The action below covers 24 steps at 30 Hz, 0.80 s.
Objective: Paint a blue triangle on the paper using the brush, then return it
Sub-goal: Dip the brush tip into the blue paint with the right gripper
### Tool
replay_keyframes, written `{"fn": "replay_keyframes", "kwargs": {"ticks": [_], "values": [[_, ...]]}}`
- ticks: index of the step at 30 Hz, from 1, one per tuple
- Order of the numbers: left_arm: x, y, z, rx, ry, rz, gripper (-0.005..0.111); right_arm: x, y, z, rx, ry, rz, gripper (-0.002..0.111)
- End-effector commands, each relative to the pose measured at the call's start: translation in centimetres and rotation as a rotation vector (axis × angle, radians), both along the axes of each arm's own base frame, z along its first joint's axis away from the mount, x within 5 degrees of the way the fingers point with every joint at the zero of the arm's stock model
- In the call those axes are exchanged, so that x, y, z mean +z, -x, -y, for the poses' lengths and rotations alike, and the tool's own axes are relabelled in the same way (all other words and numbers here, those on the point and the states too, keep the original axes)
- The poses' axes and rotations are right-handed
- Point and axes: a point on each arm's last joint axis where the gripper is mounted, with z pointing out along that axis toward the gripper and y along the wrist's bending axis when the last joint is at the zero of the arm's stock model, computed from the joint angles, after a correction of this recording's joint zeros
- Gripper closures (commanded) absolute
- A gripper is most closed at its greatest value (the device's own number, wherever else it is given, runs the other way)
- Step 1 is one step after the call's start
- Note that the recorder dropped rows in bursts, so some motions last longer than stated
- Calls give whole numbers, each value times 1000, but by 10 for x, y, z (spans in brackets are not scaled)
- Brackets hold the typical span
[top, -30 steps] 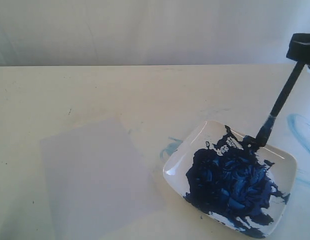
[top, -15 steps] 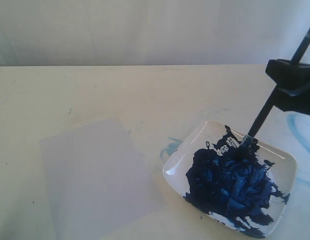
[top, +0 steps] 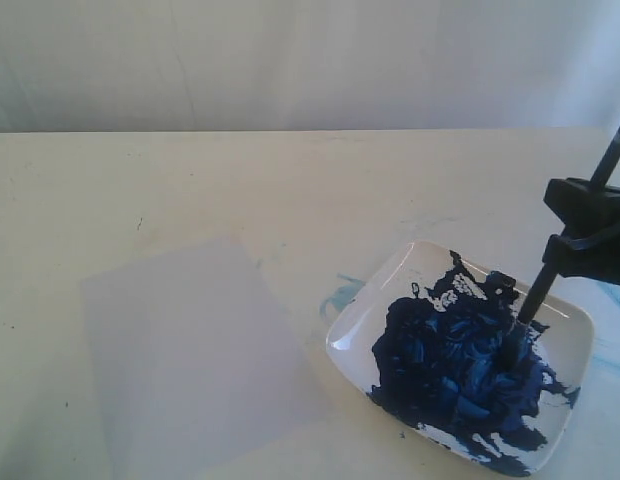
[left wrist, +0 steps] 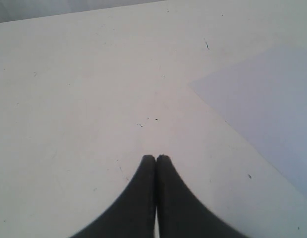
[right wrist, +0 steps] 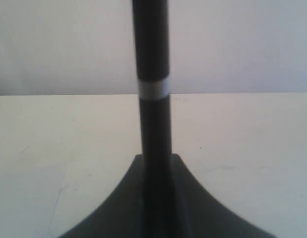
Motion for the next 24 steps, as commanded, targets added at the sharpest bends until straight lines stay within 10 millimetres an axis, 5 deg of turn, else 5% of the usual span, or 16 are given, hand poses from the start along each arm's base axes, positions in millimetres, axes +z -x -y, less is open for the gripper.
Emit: {"fn": "replay_keyframes", "kwargs": {"ticks": [1,24], "values": [[-1,0,0,-2,3,1,107,-8,-1,7,-69,53,-66,108],[-1,0,0,-2,3,1,107,-14,1,8,-69,81,-94,108]]}}
